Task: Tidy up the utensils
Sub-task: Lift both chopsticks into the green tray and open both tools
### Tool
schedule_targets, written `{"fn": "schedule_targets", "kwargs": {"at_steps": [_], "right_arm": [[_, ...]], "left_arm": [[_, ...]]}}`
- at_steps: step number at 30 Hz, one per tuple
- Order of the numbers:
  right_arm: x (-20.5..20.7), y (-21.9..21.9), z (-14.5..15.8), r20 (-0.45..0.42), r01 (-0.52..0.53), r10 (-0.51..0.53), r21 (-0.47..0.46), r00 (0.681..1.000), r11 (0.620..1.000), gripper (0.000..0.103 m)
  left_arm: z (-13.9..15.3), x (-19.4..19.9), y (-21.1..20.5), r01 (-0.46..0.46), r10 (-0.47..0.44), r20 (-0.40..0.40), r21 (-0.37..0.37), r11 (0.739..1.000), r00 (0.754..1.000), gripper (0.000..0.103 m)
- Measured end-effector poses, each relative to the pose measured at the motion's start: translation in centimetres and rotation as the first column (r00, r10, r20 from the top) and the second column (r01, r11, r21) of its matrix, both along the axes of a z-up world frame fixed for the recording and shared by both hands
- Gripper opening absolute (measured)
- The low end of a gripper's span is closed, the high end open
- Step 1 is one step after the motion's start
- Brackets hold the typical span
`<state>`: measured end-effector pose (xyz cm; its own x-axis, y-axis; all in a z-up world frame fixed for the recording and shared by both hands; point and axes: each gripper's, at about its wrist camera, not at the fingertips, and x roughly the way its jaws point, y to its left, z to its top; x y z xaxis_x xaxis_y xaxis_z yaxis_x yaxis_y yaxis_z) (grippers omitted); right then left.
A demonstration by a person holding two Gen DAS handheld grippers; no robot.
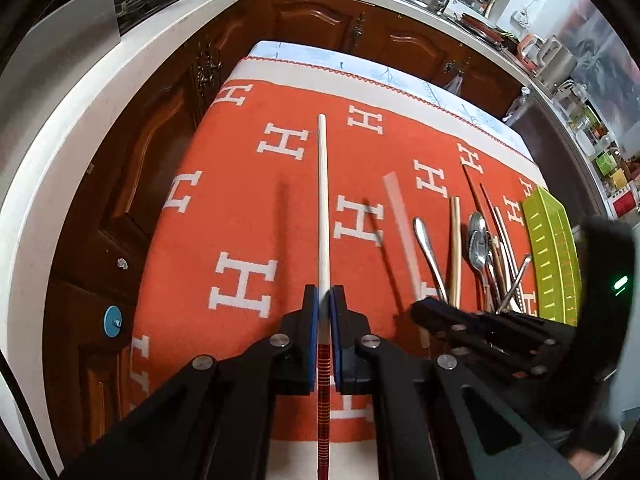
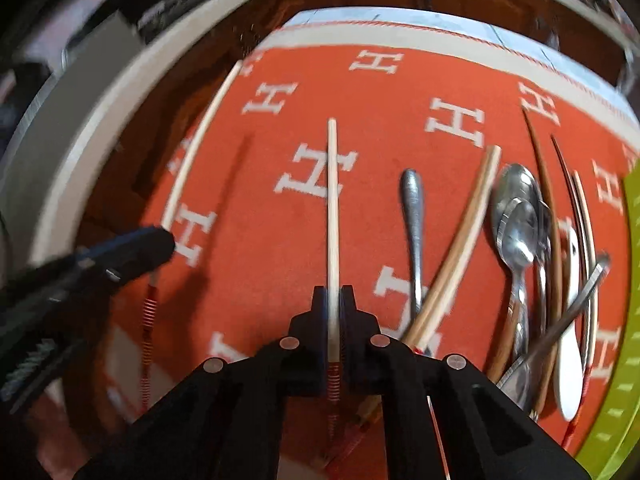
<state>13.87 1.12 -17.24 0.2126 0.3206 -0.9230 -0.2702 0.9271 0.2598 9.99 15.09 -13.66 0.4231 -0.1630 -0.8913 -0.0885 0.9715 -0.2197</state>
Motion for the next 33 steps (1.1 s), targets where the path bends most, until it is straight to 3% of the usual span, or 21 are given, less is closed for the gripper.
{"fn": "schedule_targets", "kwargs": {"at_steps": [3,10,14,17,20,25,30,33], "right_arm": [[-0.2,-3.2,1.9,-0.014,0.057,-0.056,0.095,0.998,0.994,0.005],[-1.7,-12.2,6.2,0.005,0.193,-0.198,0.21,0.98,0.959,0.005],[-3.6,-18.9,8.8,0.039,0.29,-0.309,0.254,0.95,0.923,0.005],[-5.1,-23.4,10.3,0.073,0.344,-0.369,0.236,0.927,0.909,0.005],[-7.0,-27.3,10.6,0.088,0.399,-0.424,0.215,0.901,0.891,0.005],[-8.8,-32.7,8.9,0.029,0.489,-0.511,0.245,0.859,0.837,0.005],[-9.2,-36.4,8.5,0.034,0.532,-0.557,0.256,0.83,0.807,0.005],[-8.8,-37.6,8.5,0.06,0.543,-0.565,0.208,0.823,0.814,0.005]], "left_arm": [[0.7,-0.2,-0.8,0.018,-0.018,0.004,-0.014,1.0,1.0,0.004],[2.7,0.1,-6.5,0.134,-0.134,0.007,-0.093,0.987,0.991,0.004],[4.1,0.4,-12.0,0.244,-0.244,0.016,-0.12,0.962,0.97,0.004],[5.2,0.6,-17.4,0.34,-0.339,0.033,-0.122,0.932,0.94,0.004],[5.7,0.7,-21.9,0.409,-0.407,0.043,-0.11,0.906,0.913,0.004],[5.5,0.8,-28.1,0.48,-0.481,0.027,-0.123,0.869,0.877,0.004],[4.9,1.4,-31.6,0.498,-0.499,0.025,-0.128,0.858,0.866,0.004],[4.0,2.0,-32.8,0.487,-0.49,0.011,-0.142,0.862,0.871,0.004]]}}
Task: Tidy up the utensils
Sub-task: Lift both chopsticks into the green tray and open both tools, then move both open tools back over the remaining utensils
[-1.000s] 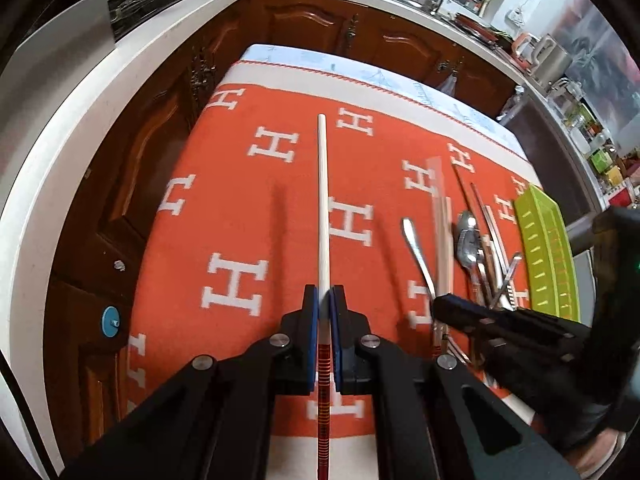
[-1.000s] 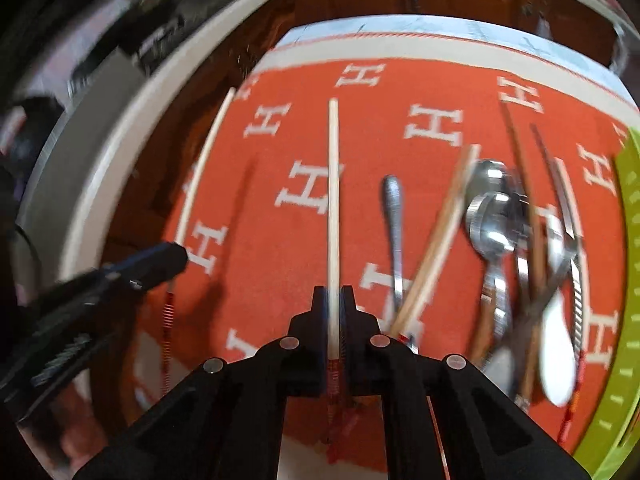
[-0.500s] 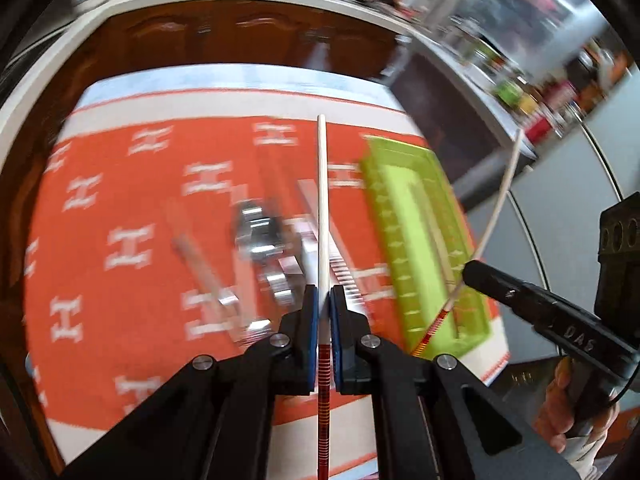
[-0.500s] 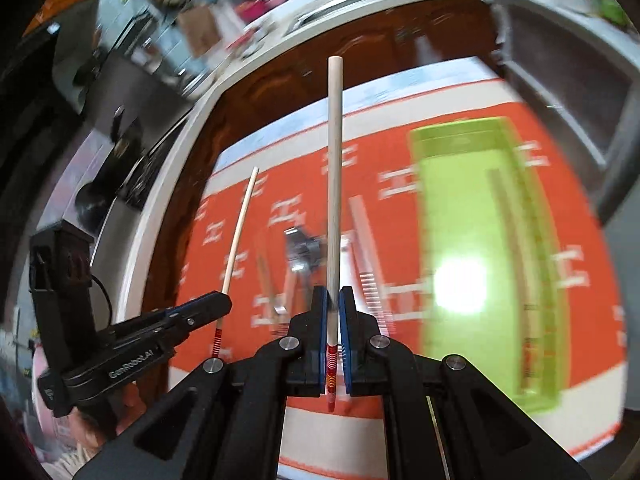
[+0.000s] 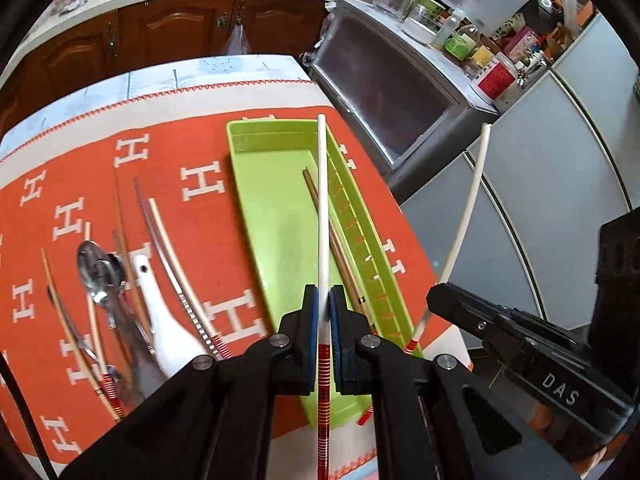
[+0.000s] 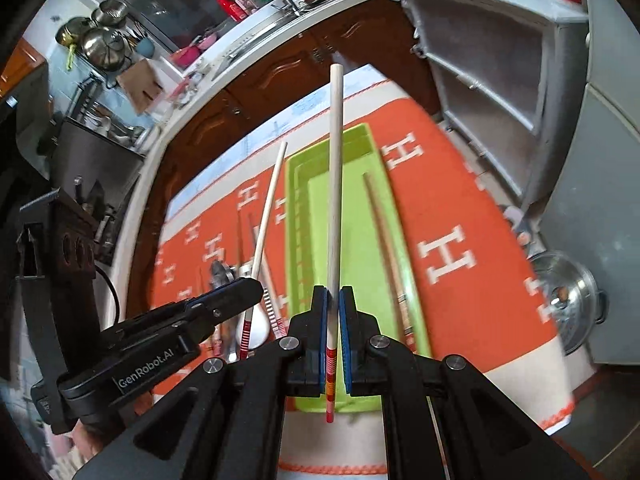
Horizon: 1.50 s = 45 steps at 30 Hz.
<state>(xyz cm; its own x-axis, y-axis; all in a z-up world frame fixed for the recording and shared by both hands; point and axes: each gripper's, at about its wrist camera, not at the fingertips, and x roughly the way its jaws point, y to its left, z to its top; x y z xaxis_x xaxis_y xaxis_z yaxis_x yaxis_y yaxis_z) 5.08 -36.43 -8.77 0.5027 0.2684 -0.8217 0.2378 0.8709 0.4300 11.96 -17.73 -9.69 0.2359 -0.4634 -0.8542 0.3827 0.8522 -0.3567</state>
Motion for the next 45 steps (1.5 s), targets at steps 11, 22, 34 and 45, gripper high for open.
{"fn": "schedule_targets", "kwargs": {"at_steps": [11,22,34,45], "right_arm": [[7.1,1.1,-1.0,-0.099,-0.058,0.043,-0.16,0.994,0.985,0.014],[5.7,2.5,1.3,-0.072,-0.089,0.075,-0.219,0.995,0.972,0.041],[0.2,6.0,3.0,-0.038,-0.164,0.16,-0.249,0.986,0.954,0.041],[-1.6,11.4,3.9,-0.028,-0.262,0.264,-0.248,0.964,0.932,0.041]], "left_arm": [[-0.5,0.8,-0.3,-0.07,0.07,0.054,0.01,0.997,0.996,0.025],[1.2,-0.1,2.7,-0.082,0.076,0.091,0.066,0.994,0.993,0.06],[2.9,-2.7,7.5,-0.155,0.144,0.13,0.077,0.985,0.981,0.06],[3.7,-4.7,12.5,-0.201,0.185,0.148,0.101,0.974,0.971,0.06]]}}
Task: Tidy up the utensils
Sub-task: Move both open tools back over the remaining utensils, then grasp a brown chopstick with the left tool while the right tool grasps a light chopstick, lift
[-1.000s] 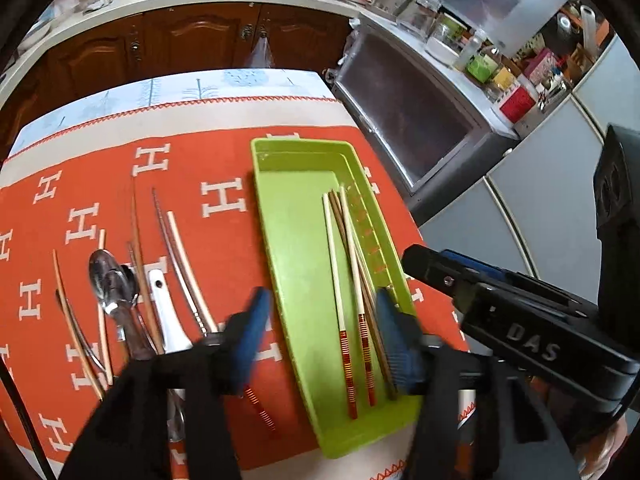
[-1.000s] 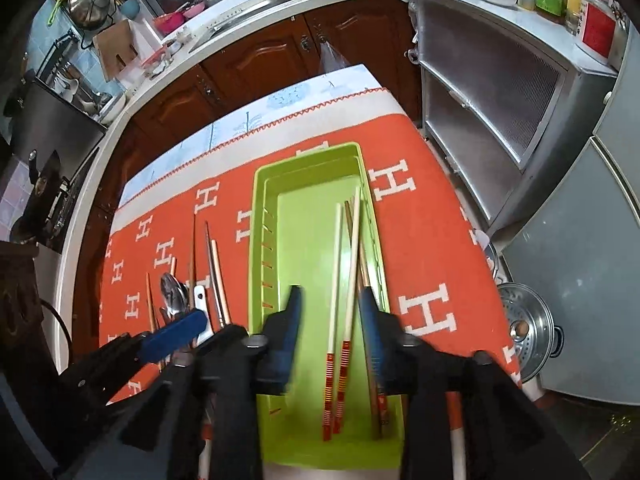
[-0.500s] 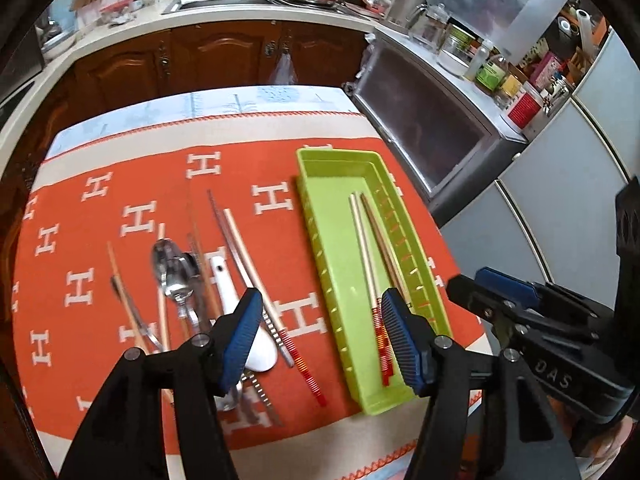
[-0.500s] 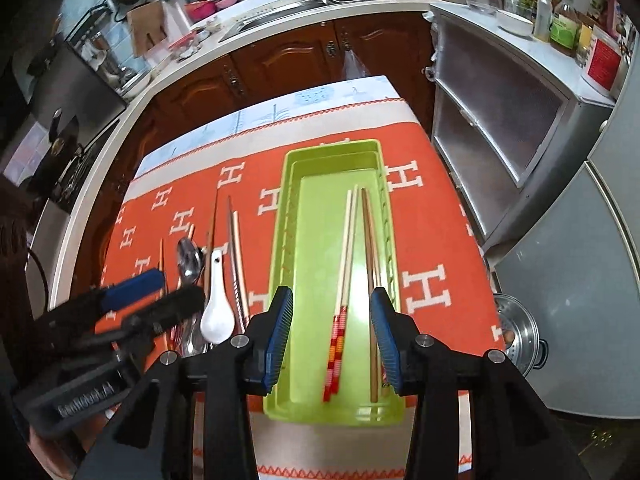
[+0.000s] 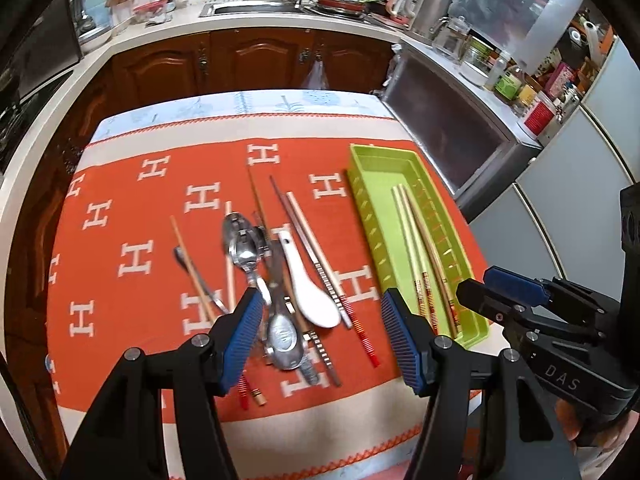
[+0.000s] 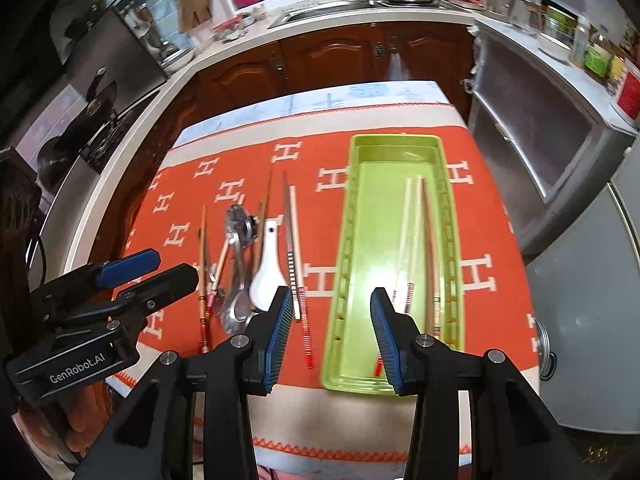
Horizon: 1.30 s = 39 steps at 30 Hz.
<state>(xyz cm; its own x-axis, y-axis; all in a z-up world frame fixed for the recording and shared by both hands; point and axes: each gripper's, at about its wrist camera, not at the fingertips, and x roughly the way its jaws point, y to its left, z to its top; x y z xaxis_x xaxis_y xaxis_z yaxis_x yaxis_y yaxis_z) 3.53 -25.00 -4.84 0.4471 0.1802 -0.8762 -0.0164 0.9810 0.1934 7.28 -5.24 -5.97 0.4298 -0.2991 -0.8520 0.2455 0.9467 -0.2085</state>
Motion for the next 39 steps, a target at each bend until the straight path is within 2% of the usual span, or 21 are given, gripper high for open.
{"fn": "schedule_targets", "kwargs": {"at_steps": [11,21,30,37,39], "right_arm": [[2.8,4.3,-0.9,-0.045,-0.077,0.075,-0.03,0.996,0.997,0.041],[5.7,8.9,-4.5,-0.111,-0.149,0.146,-0.021,0.983,0.989,0.041],[6.9,12.4,-7.2,-0.131,-0.184,0.182,-0.003,0.975,0.983,0.041],[7.4,14.2,-9.5,-0.148,-0.203,0.211,0.064,0.966,0.977,0.04],[7.6,14.7,-10.2,-0.157,-0.208,0.217,0.07,0.964,0.976,0.037]], "left_arm": [[-2.7,1.8,4.6,-0.082,0.083,-0.041,0.024,0.996,0.996,0.061],[-6.5,3.0,8.5,-0.145,0.148,-0.108,0.031,0.989,0.983,0.061],[-9.5,3.7,11.5,-0.194,0.196,-0.175,0.032,0.981,0.965,0.061],[-11.0,3.7,13.0,-0.208,0.193,-0.224,-0.045,0.977,0.955,0.06],[-11.2,3.7,13.0,-0.201,0.183,-0.228,-0.058,0.978,0.956,0.053]]}}
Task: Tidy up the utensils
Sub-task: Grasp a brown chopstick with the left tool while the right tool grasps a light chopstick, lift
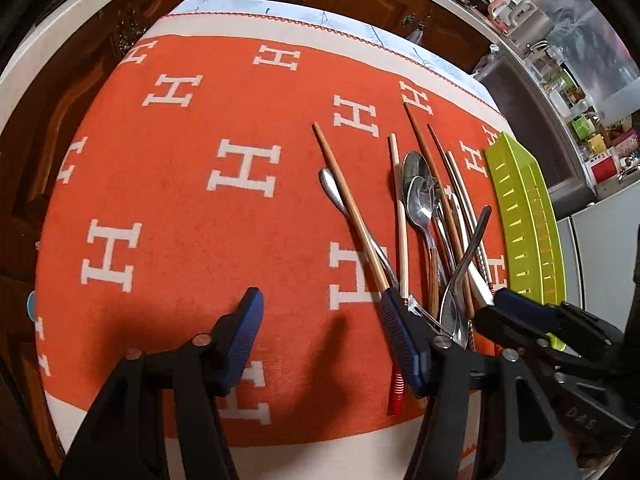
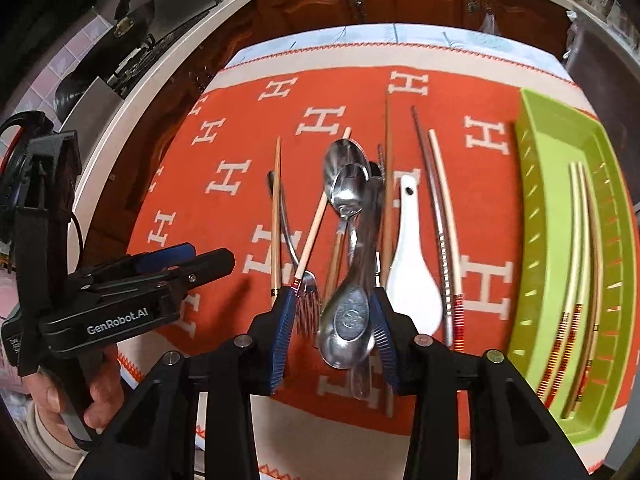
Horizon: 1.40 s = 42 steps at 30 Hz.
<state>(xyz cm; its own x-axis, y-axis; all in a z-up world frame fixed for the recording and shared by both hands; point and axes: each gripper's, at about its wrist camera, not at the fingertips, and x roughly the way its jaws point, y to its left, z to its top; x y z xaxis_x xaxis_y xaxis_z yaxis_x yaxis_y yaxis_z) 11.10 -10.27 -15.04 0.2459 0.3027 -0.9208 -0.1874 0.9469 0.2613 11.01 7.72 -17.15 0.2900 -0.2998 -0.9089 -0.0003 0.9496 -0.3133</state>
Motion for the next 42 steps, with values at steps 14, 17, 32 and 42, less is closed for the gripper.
{"fn": "schedule_targets", "kwargs": {"at_steps": [14,17,32,42], "right_arm": [[-0.3,-0.1,-0.2,0.018,-0.024,0.023,0.049,1.0,0.999,0.029],[-0.4,-0.5,-0.2,0.02,-0.024,0.023,0.057,1.0,0.998,0.028],[0.1,0.0,-0.1,0.002,-0.037,0.037,0.103,0.999,0.994,0.026],[4.3,2.3,-2.4,-0.067,0.013,-0.003,0.142,0.998,0.99,0.019]], "left_arm": [[-2.0,2.5,-3.1,0.02,-0.032,-0.077,-0.149,0.989,0.997,0.023],[-3.1,2.5,-3.9,0.021,-0.039,-0.112,-0.156,0.988,0.993,0.015],[-2.5,2.0,-3.2,0.003,-0.008,-0.043,-0.129,0.992,0.999,0.005],[-1.0,1.0,-0.1,-0.048,0.05,0.01,-0.125,0.991,0.999,0.005]]}}
